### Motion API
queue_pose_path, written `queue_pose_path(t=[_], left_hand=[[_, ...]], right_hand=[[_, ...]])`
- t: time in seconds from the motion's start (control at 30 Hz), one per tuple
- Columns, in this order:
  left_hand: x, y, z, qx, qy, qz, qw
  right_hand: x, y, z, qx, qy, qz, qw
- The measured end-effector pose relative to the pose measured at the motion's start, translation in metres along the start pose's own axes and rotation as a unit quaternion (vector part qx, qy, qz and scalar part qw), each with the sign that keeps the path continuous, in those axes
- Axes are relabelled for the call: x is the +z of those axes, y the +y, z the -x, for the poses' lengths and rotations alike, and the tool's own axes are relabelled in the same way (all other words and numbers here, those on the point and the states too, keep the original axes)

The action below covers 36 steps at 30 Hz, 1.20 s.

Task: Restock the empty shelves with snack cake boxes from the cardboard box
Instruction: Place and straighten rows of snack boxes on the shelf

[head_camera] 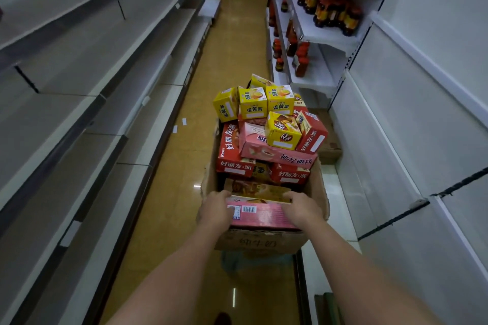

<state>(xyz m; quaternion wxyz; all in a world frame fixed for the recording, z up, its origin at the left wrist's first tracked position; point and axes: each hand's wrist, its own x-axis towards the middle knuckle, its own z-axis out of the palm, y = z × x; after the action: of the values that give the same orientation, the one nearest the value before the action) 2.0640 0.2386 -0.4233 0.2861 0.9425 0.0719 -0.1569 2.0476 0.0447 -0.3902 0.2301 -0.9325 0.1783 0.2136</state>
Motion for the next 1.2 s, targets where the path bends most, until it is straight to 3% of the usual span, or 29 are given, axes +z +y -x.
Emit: queue_pose_path(t=[0.13, 0.5, 0.87, 1.2], left_hand=[[0.017, -0.001, -0.015, 0.045, -0.051, -0.115, 0.991], [0.031, -0.002, -0.028, 0.04, -0.148, -0.179, 0.972], [0.052, 0.02, -0.026, 0.065, -0.082, -0.303, 0.947], [0.001, 0.043, -0.019, 0.018, 0.061, -0.152, 0.986]], right_hand=[[0.014, -0.014, -0.012, -0.037, -0.031, 0.087, 0.995], [0.038, -0.029, -0.048, -0.074, -0.15, 0.178, 0.97], [0.044, -0.019, -0.052, -0.194, -0.111, 0.317, 0.922], [-0.01, -0.044, -0.052, -0.226, -0.095, 0.139, 0.959]])
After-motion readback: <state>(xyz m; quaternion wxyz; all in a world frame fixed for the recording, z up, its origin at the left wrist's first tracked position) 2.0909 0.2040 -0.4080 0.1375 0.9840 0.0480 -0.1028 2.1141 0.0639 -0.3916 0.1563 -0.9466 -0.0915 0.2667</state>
